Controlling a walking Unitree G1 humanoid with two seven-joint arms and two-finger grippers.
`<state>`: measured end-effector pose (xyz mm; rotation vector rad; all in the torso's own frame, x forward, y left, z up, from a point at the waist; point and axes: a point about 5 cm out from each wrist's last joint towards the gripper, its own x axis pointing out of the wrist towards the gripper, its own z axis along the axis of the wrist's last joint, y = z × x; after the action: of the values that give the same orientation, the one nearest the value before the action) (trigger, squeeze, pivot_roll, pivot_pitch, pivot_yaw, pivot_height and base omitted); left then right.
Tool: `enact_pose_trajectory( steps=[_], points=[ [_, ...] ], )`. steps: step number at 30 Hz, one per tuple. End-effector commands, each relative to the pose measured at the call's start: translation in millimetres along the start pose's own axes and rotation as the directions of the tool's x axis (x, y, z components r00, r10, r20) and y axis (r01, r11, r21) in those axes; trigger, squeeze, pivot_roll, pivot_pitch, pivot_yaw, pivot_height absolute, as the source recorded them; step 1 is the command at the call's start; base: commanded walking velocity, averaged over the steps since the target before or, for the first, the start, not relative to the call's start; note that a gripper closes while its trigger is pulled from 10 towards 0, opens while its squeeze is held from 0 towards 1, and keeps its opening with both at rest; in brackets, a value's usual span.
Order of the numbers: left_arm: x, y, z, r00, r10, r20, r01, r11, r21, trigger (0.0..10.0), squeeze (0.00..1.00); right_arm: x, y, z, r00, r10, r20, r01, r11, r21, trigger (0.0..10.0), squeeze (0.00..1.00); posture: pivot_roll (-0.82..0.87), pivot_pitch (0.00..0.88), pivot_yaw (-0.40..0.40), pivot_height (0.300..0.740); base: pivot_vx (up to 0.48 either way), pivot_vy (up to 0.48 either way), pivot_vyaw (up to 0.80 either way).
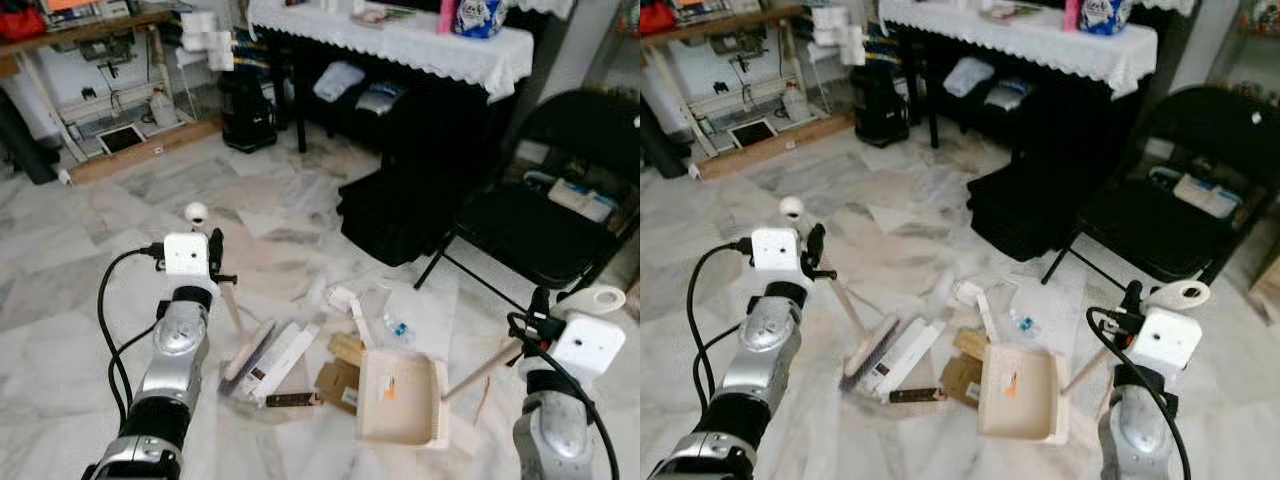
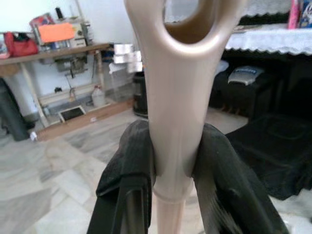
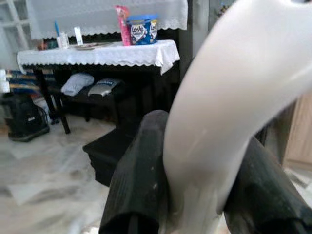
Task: Sweep floor
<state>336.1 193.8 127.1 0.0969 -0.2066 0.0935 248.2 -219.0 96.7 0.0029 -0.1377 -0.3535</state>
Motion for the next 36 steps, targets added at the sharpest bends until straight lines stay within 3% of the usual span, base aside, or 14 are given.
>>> enact_pose_trajectory(
  steps=[1,13,19,27,36],
  points=[
    [6.9,-6.3,14,0.998,-0.017,0.064,0.017,1.0,0.006,10.0,0.0,2.4,-2.2,10,0.999,-0.006,0.047,0.006,1.0,0.011,10.0,0.0,-0.21,0.0,0.06,0.74,0.244,0.0,0.0],
    [7.6,-12.9,13,0.997,-0.045,0.056,0.046,0.999,-0.01,10.0,0.0,-0.2,-1.3,10,0.999,-0.004,0.046,0.004,1.0,0.012,10.0,0.0,-0.21,0.0,0.067,0.74,0.02,0.0,0.0],
    [10.7,-29.1,7,0.99,-0.138,0.014,0.138,0.99,-0.032,10.0,0.0,-1.5,-1.0,9,0.999,-0.001,0.044,0.0,1.0,0.012,10.0,0.0,-0.22,0.0,0.067,0.74,0.0,0.0,0.0],
    [10.4,-50.0,-13,0.966,-0.24,-0.098,0.24,0.971,-0.006,10.0,0.0,-2.6,-3.0,11,0.999,-0.009,0.047,0.009,1.0,0.009,10.0,0.0,-0.24,0.007,0.065,0.74,0.0,0.0,0.0],
    [5.2,-60.6,-29,0.937,-0.293,-0.19,0.29,0.956,-0.04,10.0,0.0,-2.5,-8.5,13,0.999,-0.019,0.051,0.02,1.0,-0.001,10.0,0.0,-0.25,0.025,0.054,0.74,0.0,0.0,0.0]
  ],
)
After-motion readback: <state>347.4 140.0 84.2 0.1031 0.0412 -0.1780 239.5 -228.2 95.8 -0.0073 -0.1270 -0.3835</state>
